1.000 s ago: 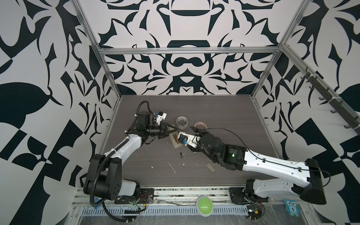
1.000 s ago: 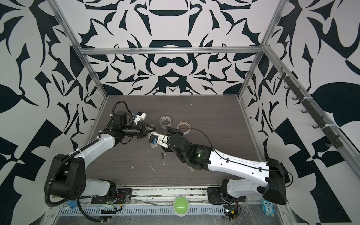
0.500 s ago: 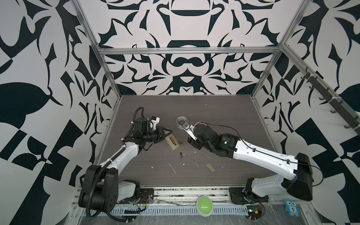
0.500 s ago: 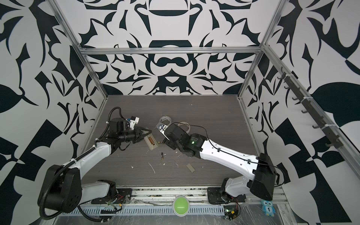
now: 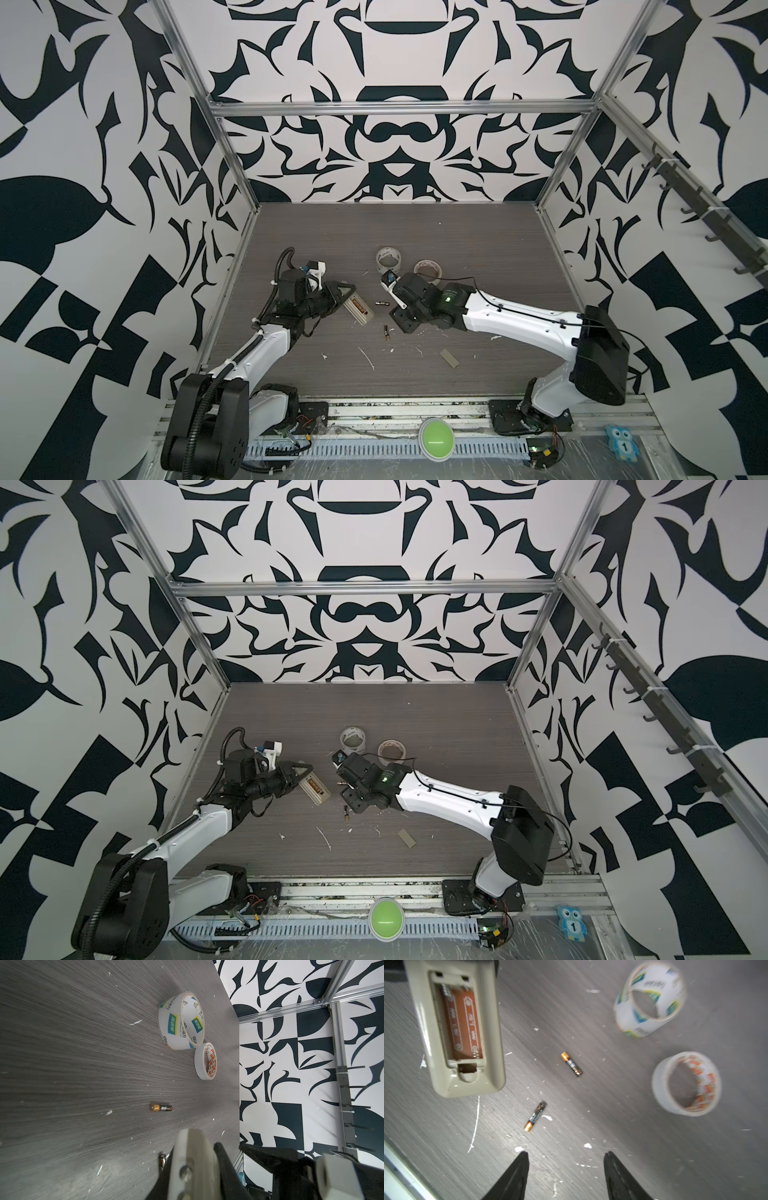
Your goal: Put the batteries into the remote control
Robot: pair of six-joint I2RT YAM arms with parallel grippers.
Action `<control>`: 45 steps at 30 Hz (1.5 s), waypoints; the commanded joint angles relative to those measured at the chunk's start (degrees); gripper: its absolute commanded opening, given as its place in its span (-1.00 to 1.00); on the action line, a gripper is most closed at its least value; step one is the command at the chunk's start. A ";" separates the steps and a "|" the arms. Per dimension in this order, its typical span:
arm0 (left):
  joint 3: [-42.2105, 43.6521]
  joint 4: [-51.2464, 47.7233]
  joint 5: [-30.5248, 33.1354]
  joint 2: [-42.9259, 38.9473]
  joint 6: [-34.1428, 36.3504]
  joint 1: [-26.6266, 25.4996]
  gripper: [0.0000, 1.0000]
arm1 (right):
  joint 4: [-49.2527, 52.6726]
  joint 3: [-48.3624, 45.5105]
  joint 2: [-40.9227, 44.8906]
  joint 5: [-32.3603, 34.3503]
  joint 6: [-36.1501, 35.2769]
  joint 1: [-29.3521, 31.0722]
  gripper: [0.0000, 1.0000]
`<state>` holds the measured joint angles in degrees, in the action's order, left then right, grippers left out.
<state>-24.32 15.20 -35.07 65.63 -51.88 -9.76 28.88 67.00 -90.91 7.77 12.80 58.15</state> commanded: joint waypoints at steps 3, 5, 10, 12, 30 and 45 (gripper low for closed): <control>3.95 7.06 2.32 -2.32 0.41 0.44 -1.00 | -4.09 0.38 -3.47 -5.22 6.46 -0.14 0.20; 5.40 8.54 3.10 -3.17 0.68 0.44 -1.00 | -5.10 -0.32 -4.71 -5.61 7.31 -0.14 0.19; 7.53 9.70 4.59 -3.60 0.79 0.68 -1.00 | -7.79 -1.44 -7.25 -6.32 8.91 -0.14 0.15; 8.37 11.01 4.57 -3.58 0.49 0.79 -1.00 | -8.05 -1.33 -8.51 -6.47 9.06 -0.14 0.14; 18.31 24.59 1.41 -9.35 1.10 2.38 -1.00 | -13.66 -4.05 -11.86 -8.65 10.30 0.13 0.01; 19.13 24.54 1.67 -10.69 0.79 2.38 -1.00 | -14.56 -4.17 -14.35 -7.95 10.18 0.74 -0.10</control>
<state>-5.50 37.36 -32.82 55.33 -51.37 -7.62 15.07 63.13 -105.65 -0.43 22.57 58.35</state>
